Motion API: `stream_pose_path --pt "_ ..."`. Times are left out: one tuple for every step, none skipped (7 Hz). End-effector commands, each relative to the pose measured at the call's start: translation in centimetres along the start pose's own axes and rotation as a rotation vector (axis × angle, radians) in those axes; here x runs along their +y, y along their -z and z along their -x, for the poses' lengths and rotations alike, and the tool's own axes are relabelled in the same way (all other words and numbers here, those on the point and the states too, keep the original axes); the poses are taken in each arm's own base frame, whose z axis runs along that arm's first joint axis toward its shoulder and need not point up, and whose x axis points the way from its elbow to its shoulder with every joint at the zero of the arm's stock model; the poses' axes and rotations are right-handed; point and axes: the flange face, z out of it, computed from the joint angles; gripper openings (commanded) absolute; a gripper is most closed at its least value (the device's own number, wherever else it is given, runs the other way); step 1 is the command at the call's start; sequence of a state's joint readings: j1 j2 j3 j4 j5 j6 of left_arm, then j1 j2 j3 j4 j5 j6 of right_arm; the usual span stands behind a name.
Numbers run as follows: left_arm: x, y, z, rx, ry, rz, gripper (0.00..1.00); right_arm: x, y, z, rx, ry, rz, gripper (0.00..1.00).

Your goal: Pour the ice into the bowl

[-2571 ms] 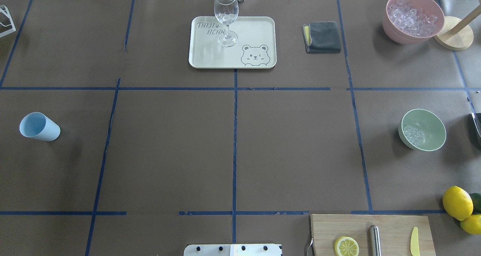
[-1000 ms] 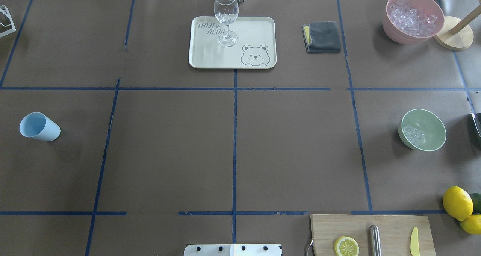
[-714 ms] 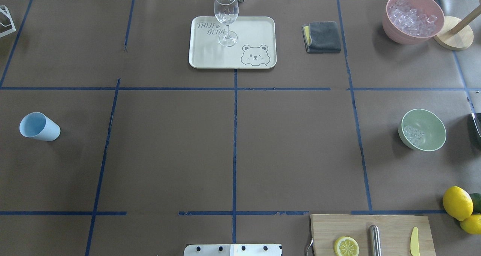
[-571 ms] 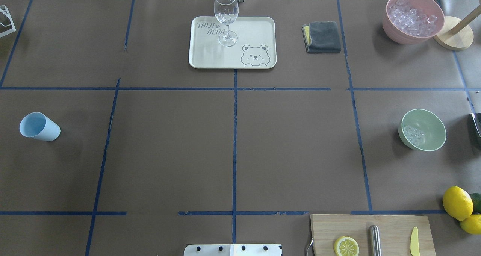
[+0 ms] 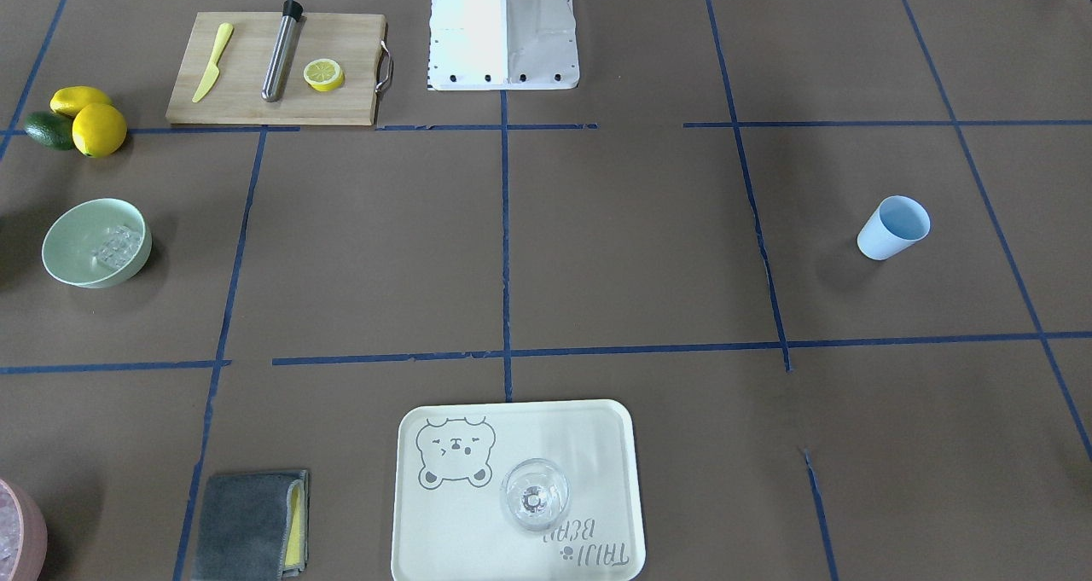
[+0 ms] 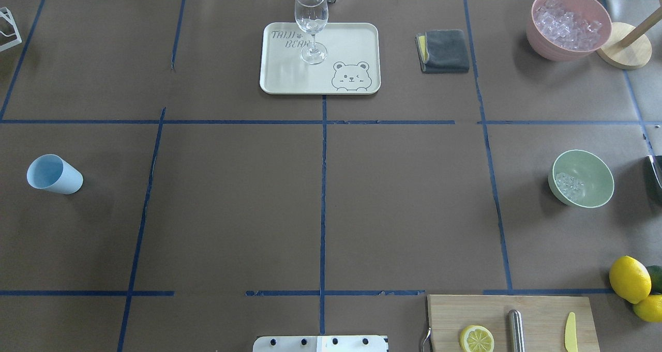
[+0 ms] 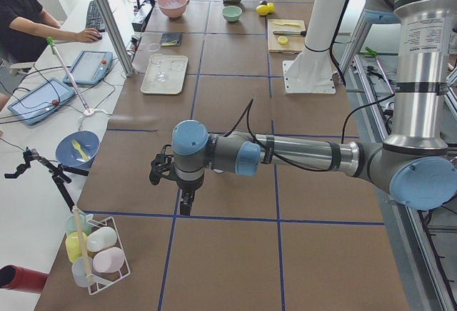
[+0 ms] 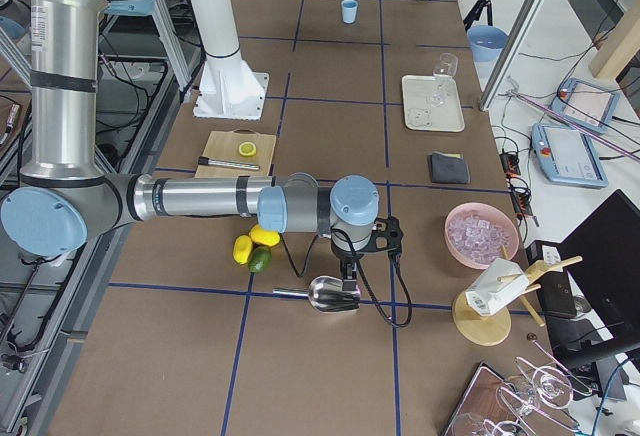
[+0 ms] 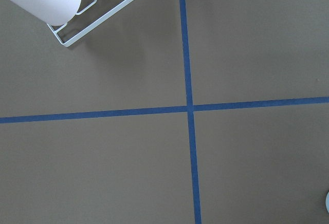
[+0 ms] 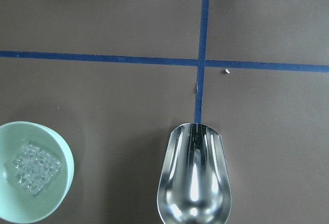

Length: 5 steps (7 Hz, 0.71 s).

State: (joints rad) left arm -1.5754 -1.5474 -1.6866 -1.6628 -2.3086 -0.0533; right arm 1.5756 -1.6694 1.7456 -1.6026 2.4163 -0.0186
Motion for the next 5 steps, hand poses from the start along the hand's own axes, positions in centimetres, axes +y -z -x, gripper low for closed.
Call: stream_pose_path --pt "-0.06 0.15 -0.14 0.0 -0.002 -0.003 1.0 0.07 0.68 -0.34 -0.002 -0.009 -0.015 1.0" --pt "-0.06 0.15 -0.14 0.0 -0.002 -0.003 1.0 0.08 0.63 -0.35 -0.006 -0.01 -0.014 1.0" --pt "-0.06 0.15 -0.14 0.0 -0.001 -0.003 1.0 0.07 0.68 -0.28 -0.008 -0.009 -0.015 1.0" --pt "-0.13 0.2 -0.2 0.002 -0.002 -0.004 1.0 0.07 0.68 -0.28 -0.008 -0.009 -0.015 1.0" --pt "-0.12 0.14 -0.14 0.0 -0.002 -0.003 1.0 0.0 0.73 -0.23 -0.008 -0.011 -0.016 1.0"
